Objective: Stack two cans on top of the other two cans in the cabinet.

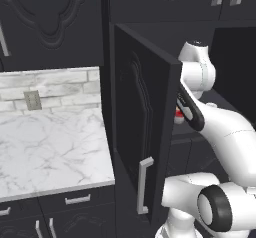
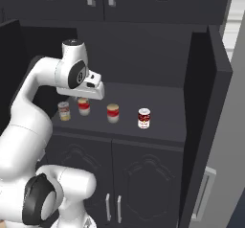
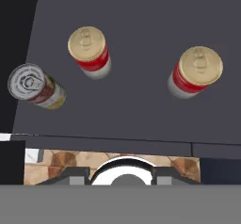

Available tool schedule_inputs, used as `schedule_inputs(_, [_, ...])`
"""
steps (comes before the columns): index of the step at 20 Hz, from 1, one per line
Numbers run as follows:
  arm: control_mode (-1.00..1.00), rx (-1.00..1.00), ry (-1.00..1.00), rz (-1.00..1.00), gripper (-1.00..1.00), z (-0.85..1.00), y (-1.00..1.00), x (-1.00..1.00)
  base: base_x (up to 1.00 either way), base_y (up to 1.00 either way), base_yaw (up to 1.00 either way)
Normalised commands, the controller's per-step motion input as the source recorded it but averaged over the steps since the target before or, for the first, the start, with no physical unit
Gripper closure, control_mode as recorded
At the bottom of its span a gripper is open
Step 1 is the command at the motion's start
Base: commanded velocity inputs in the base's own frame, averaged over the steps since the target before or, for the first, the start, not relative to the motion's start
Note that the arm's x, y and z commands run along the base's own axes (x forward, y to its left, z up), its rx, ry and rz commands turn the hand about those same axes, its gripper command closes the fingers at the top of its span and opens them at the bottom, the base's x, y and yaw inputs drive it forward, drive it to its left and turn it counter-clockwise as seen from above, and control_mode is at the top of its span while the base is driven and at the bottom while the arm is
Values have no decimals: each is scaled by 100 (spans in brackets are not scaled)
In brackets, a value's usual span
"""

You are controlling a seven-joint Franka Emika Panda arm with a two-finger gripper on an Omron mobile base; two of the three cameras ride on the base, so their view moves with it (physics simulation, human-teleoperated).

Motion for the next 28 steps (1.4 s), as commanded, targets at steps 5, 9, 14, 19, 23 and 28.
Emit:
schedule_inputs(5, [-100, 0, 0, 0, -100, 0, 0, -4, 0, 0, 0])
schedule_inputs(9, [-100, -1, -1, 2, -100, -3, 0, -14, 0, 0, 0])
schedule_inputs(14, [-100, -5, -11, 5, -100, -6, 1, -29, 0, 0, 0])
schedule_inputs(19, [-100, -6, -7, 2, -100, -3, 1, -30, 0, 0, 0])
schedule_inputs(23, [-100, -9, -8, 7, -100, -2, 2, -23, 0, 0, 0])
schedule_inputs(28, [-100, -1, -13, 23, -100, -1, 0, -6, 0, 0, 0])
